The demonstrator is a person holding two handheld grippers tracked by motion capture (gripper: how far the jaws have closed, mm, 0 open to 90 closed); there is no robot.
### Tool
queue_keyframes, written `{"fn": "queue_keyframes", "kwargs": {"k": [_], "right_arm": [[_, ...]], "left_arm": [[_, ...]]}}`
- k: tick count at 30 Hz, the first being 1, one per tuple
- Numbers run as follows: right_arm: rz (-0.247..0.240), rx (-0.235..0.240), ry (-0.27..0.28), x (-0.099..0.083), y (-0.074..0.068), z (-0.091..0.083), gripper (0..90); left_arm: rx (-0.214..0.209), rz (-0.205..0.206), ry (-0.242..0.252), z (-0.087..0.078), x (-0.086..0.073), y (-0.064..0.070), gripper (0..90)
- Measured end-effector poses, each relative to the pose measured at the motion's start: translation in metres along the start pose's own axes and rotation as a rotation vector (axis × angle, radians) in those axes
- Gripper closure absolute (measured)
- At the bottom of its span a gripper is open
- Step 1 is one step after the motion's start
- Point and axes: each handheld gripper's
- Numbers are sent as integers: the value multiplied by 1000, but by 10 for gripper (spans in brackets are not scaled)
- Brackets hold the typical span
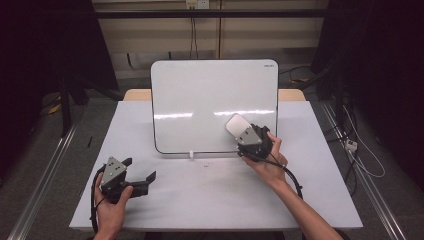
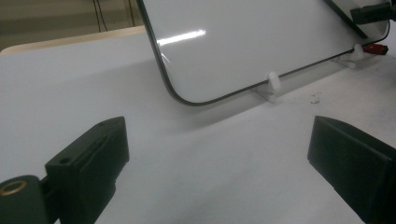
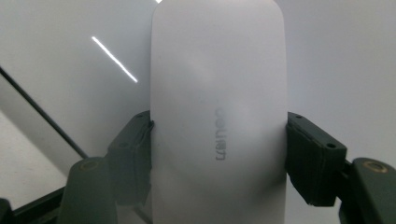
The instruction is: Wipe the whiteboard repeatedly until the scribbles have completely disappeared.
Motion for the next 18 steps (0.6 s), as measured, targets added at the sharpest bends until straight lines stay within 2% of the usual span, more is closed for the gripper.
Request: {"fn": "queue_keyframes", "kwargs": {"k": [2,4,9,12,14,18], "right_arm": [[-15,16,3,3,-6,1,317],[-50,20,3,6,-15,1,317],[-54,34,8,5,-12,1,317],[-44,33,6,4,-7,2,318],[-21,22,3,3,0,2,317],[34,-7,-4,-2,20,1,318]], "left_arm": [[-1,-4,-3,0,0,0,53],[-1,-4,-3,0,0,0,53],[-2,-7,-1,0,-1,-1,53],[-3,-1,-3,-1,-1,-2,53],[-2,0,1,-2,-1,-2,53],[-1,-9,6,-1,-1,-2,53]]}}
Point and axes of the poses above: each handheld gripper's, and its own axes: z roughly forward along the jaws, x roughly out of its top, y roughly to its right, and after that the axes turned 5 degrees about -z, right-handed
